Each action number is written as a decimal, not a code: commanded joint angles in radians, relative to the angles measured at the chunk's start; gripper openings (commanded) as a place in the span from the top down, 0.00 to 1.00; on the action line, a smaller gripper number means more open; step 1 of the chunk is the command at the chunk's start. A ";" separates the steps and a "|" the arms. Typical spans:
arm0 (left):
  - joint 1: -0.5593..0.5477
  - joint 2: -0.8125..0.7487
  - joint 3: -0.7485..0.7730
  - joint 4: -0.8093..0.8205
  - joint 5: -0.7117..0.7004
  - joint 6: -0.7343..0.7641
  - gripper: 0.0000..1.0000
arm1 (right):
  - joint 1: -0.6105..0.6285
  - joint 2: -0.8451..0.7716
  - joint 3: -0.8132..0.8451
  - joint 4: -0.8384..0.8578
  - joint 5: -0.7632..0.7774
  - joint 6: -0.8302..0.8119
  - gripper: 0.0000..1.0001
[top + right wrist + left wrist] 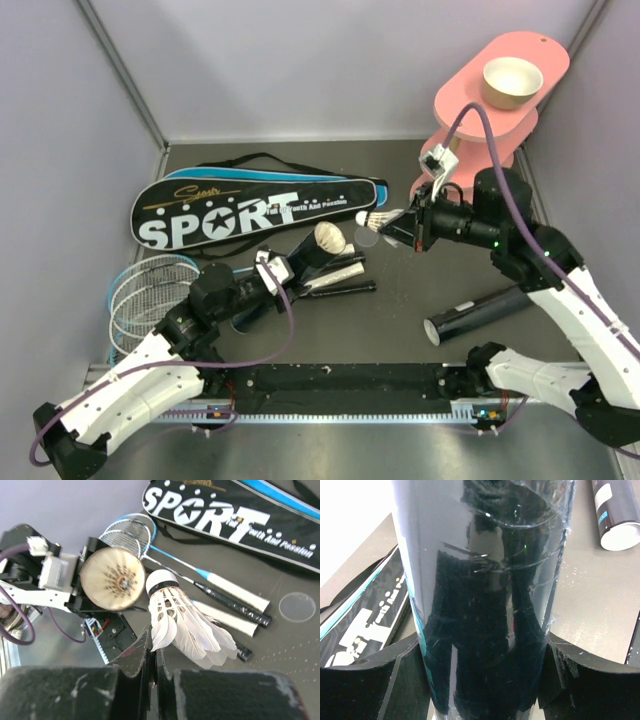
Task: Pack up the badminton gear
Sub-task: Place the shuttlecock at the shuttle tube.
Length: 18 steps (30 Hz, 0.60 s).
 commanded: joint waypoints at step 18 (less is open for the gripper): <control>-0.005 0.019 0.029 0.061 0.114 0.019 0.92 | 0.190 0.364 0.555 -0.510 -0.109 -0.140 1.00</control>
